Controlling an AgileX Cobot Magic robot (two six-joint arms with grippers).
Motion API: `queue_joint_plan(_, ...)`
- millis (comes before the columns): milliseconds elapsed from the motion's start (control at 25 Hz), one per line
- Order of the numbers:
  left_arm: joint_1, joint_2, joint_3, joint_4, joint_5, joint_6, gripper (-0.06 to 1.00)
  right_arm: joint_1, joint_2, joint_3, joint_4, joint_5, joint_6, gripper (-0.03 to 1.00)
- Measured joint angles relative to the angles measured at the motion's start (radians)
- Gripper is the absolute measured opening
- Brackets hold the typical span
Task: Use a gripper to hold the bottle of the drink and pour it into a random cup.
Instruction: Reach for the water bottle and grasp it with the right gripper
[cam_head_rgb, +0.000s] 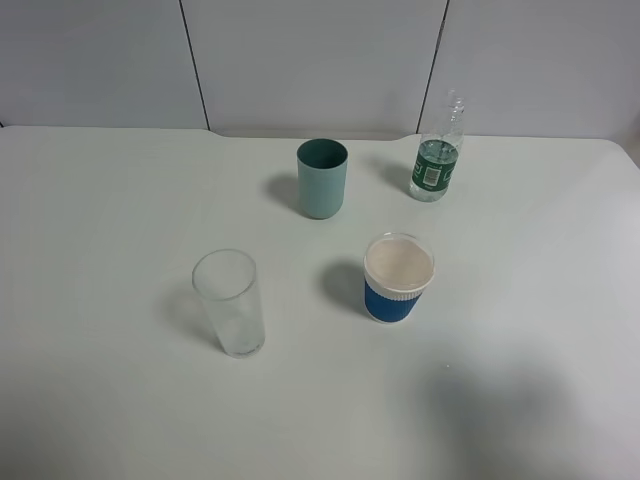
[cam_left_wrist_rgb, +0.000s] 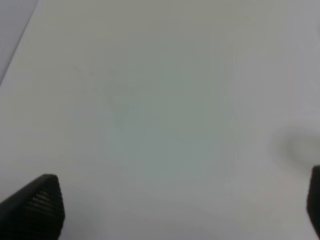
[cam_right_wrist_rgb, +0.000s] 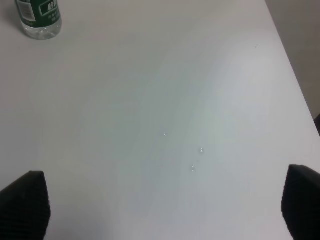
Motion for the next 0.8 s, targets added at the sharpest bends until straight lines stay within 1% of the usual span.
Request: queue_joint_plan(800,0.000,0.000,0.000,-0.001,0.000,0.000,0.98,0.000,0.000,0.000,0.000,0.000,0.000,0.91)
